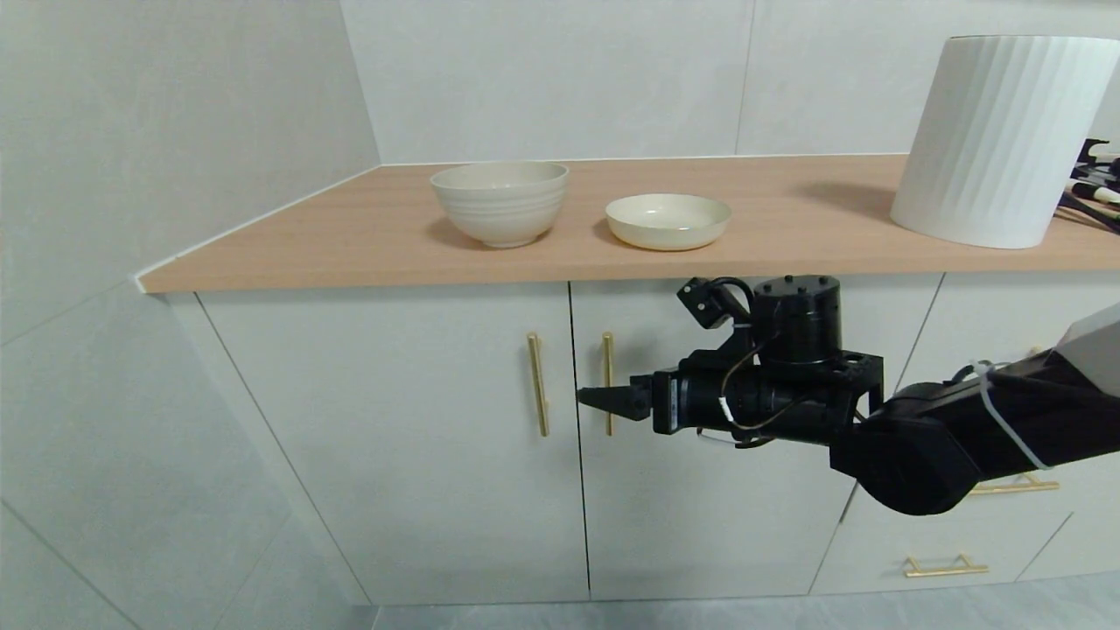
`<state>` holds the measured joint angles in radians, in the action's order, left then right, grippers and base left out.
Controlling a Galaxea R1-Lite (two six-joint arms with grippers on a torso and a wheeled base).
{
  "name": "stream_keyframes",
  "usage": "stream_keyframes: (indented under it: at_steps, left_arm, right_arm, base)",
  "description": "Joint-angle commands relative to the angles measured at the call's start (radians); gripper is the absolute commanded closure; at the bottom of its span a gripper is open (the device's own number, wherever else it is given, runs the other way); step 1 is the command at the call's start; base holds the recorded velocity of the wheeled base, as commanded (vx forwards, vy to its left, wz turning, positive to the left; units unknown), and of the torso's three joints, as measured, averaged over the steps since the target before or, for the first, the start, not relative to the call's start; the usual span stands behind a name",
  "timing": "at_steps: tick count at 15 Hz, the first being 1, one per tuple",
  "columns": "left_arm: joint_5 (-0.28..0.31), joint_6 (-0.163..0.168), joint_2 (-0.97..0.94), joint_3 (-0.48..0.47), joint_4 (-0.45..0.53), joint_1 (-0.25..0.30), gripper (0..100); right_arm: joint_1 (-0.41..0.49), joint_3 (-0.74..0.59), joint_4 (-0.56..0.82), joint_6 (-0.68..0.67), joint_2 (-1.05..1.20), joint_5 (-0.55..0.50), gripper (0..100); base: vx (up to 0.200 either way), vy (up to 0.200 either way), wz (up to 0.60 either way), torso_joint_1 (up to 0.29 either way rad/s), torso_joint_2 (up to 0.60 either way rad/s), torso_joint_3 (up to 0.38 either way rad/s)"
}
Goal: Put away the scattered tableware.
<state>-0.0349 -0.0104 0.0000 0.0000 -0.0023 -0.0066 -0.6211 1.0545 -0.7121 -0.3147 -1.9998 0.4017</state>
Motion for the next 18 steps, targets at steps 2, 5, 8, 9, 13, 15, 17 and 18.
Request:
stream_keyframes:
  at_steps: [2, 5, 8, 9, 13, 15, 17, 18]
  left_arm:
    - [0.000, 0.000, 0.000, 0.000, -0.001, 0.000, 0]
    - [0.000, 0.000, 0.000, 0.000, -0.001, 0.000, 0]
    - [0.000, 0.000, 0.000, 0.000, -0.001, 0.000, 0]
    - [0.000, 0.000, 0.000, 0.000, -0.001, 0.000, 0]
    - [0.000, 0.000, 0.000, 0.000, -0.001, 0.000, 0]
    - [0.000, 0.000, 0.000, 0.000, -0.001, 0.000, 0]
    - [0.000, 0.000, 0.000, 0.000, -0.001, 0.000, 0]
    - [0.000, 0.000, 0.000, 0.000, -0.001, 0.000, 0]
  right_arm:
    - [-0.002, 0.022, -0.063, -0.038, -0.073, -0.001, 0]
    - [-0.003, 0.029, -0.098, -0.066, -0.091, -0.001, 0]
    - [-0.003, 0.036, -0.124, -0.067, -0.114, -0.012, 0]
    - [-0.003, 0.039, -0.128, -0.067, -0.122, -0.020, 0]
    - [-0.005, 0.041, -0.144, -0.070, -0.137, -0.026, 0]
    - [-0.020, 0.038, -0.181, -0.080, -0.146, -0.026, 0]
    - [-0.026, 0.041, -0.204, -0.095, -0.166, -0.027, 0]
    - [-0.026, 0.042, -0.219, -0.096, -0.178, -0.027, 0]
  base:
    - [0.000, 0.000, 0.00, 0.000, 0.00, 0.000]
    - [0.000, 0.000, 0.00, 0.000, 0.00, 0.000]
    - [0.000, 0.000, 0.00, 0.000, 0.00, 0.000]
    - [0.000, 0.000, 0.00, 0.000, 0.00, 0.000]
    - [0.000, 0.000, 0.00, 0.000, 0.00, 0.000]
    - [0.000, 0.000, 0.00, 0.000, 0.00, 0.000]
    - [0.000, 0.000, 0.00, 0.000, 0.00, 0.000]
    - [0.000, 0.000, 0.00, 0.000, 0.00, 0.000]
